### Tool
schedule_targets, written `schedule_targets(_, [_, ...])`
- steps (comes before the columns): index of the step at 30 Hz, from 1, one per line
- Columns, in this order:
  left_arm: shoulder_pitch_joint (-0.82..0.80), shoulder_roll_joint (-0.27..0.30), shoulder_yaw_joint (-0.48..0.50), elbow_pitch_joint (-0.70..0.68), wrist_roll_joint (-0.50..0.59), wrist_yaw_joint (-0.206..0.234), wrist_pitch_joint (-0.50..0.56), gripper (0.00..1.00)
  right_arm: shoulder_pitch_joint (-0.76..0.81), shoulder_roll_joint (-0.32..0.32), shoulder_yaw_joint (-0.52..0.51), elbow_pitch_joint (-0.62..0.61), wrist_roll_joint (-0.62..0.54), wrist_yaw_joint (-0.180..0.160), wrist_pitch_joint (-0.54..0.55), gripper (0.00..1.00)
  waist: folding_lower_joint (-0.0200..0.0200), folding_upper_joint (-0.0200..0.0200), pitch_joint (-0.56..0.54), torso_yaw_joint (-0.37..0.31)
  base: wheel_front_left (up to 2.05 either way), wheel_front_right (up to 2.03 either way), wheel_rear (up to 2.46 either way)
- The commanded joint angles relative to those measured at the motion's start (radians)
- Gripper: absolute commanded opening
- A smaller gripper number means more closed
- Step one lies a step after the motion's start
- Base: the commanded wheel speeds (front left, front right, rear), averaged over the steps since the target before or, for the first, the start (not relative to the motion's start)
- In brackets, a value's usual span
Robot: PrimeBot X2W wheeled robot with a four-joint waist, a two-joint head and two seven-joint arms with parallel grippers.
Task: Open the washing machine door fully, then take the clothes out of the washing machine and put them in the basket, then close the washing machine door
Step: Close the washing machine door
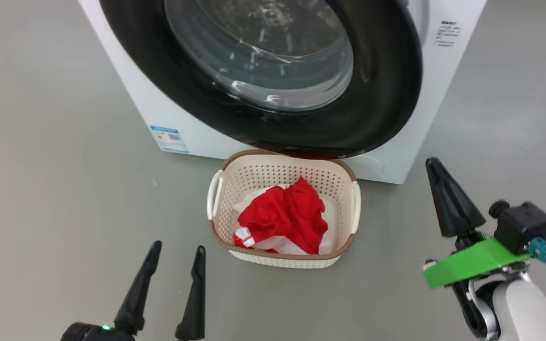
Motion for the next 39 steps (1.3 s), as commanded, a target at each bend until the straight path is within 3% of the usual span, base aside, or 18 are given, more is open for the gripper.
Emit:
schedule_targets(1, [-0.036,0.005,0.028,-0.017,0.01,-0.004,-0.008,1.0,-0.041,-0.005,0.02,-0.017,-0.013,0.006,0.001,0.0,0.0,-0.0001,0.023,0.028,0.0,0.0,0.0])
schedule_targets(11, [-0.062,-0.024,0.015,0.009,0.013,-0.031,-0.013,1.0,-0.222,-0.03,0.038,0.112,-0.037,0.006,0.016,0.0,0.0,-0.0001,0.056,0.087,0.0,0.0,0.0])
schedule_targets(20, [-0.082,-0.066,0.02,0.005,0.022,-0.063,-0.013,1.0,-0.37,-0.101,0.021,0.221,-0.024,0.006,0.012,0.0,0.0,-0.0001,0.122,0.13,0.0,0.0,0.0])
schedule_targets(39, [-0.1,-0.12,0.054,0.026,0.06,-0.124,-0.014,1.0,-0.581,-0.177,0.002,0.427,-0.019,0.006,-0.038,0.0,0.0,-0.0001,0.177,0.166,0.0,0.0,0.0])
